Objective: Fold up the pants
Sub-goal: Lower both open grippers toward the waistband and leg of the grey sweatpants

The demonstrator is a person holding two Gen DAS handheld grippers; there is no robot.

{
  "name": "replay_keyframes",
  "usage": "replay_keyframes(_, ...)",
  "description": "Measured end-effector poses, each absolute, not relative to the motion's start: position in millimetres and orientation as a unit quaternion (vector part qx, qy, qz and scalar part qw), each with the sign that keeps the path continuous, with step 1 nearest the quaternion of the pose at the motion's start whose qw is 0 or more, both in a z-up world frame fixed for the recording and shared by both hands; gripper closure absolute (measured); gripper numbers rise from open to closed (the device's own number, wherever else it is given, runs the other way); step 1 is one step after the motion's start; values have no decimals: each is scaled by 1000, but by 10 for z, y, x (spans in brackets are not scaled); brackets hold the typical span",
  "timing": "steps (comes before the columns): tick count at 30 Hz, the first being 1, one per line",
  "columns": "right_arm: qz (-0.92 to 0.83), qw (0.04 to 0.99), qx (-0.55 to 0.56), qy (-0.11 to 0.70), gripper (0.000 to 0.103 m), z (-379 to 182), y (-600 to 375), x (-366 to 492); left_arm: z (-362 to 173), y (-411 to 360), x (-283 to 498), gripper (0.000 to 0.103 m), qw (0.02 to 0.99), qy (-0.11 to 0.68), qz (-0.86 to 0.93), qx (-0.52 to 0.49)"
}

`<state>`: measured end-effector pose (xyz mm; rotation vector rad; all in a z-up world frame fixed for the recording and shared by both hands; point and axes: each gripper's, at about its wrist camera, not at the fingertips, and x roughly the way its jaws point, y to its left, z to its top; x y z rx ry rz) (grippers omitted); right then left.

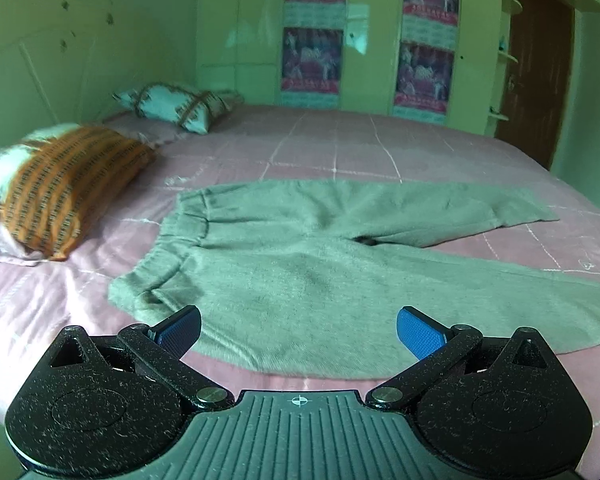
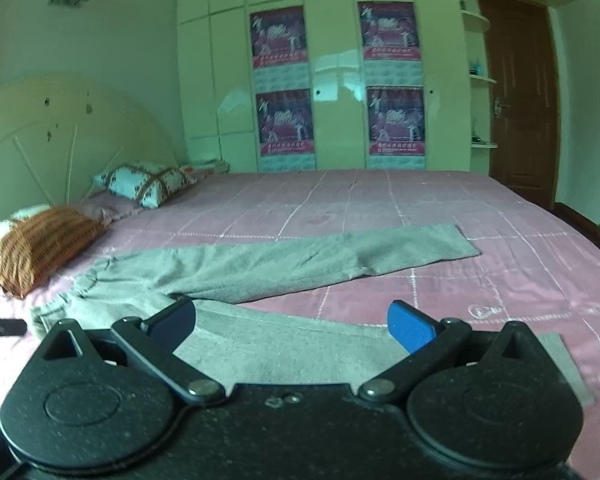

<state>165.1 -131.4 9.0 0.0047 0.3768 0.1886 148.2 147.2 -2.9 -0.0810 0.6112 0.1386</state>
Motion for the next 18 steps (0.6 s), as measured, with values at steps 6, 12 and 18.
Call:
replay_keyframes(6, 114, 971, -28, 210, 10, 125, -1047, 2308, -80, 1896, 2125, 0, 947, 309, 88, -17)
replay_keyframes(12, 155, 963, -67, 212, 22, 198, -707, 3097, -193, 2622, 2823, 5, 938, 327, 109, -27)
replay_keyframes(18, 183, 949, -94, 237, 31, 35, -364, 3969, -473, 3373, 3654, 29, 925, 357, 115, -64)
